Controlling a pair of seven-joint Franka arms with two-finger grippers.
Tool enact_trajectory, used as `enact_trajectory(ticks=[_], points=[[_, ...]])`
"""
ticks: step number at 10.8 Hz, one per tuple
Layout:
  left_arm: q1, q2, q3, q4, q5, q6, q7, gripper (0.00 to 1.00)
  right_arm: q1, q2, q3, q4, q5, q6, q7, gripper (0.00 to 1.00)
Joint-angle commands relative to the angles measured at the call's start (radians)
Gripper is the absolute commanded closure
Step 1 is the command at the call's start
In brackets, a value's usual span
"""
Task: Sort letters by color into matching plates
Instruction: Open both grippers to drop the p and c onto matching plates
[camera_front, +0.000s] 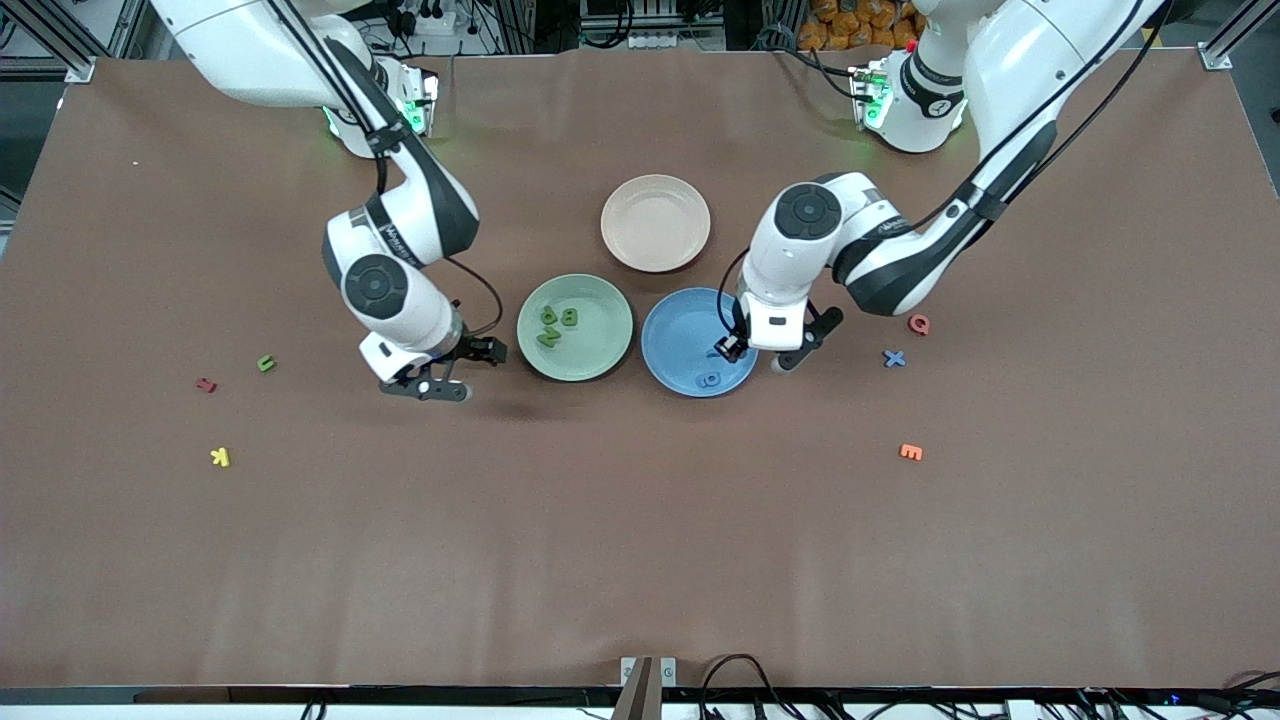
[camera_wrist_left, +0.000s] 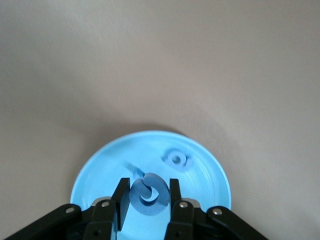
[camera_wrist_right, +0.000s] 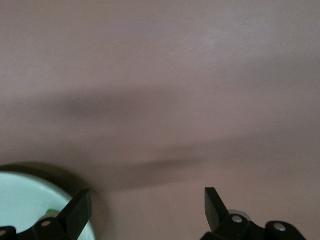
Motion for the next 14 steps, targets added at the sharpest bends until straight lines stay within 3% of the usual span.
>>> enact_trajectory(ticks=[1, 7, 8, 9, 14], points=[[-0.054, 0.015, 0.008, 0.026, -0.021, -0.019, -0.063, 1.0, -0.113, -0.024, 0.014, -0.003, -0.001, -0.018, -0.048, 0.0], [-0.13, 0.041, 0.019, 0.079, -0.021, -0.019, -0.149, 0.98, -0.357, -0.022, 0.011, 0.027, -0.002, -0.018, -0.072, 0.0], [-0.128, 0.041, 0.02, 0.085, -0.021, -0.019, -0.148, 0.61, -0.394, -0.021, 0.006, 0.03, -0.002, -0.016, -0.072, 0.0], [-0.13, 0.041, 0.022, 0.085, -0.016, -0.019, -0.148, 0.01, -0.423, -0.018, 0.002, 0.03, -0.002, -0.016, -0.071, 0.0], [-0.148, 0.035, 0.053, 0.113, -0.022, -0.02, -0.152, 0.0, -0.466, 0.001, -0.101, 0.027, -0.001, -0.018, -0.06, 0.0]])
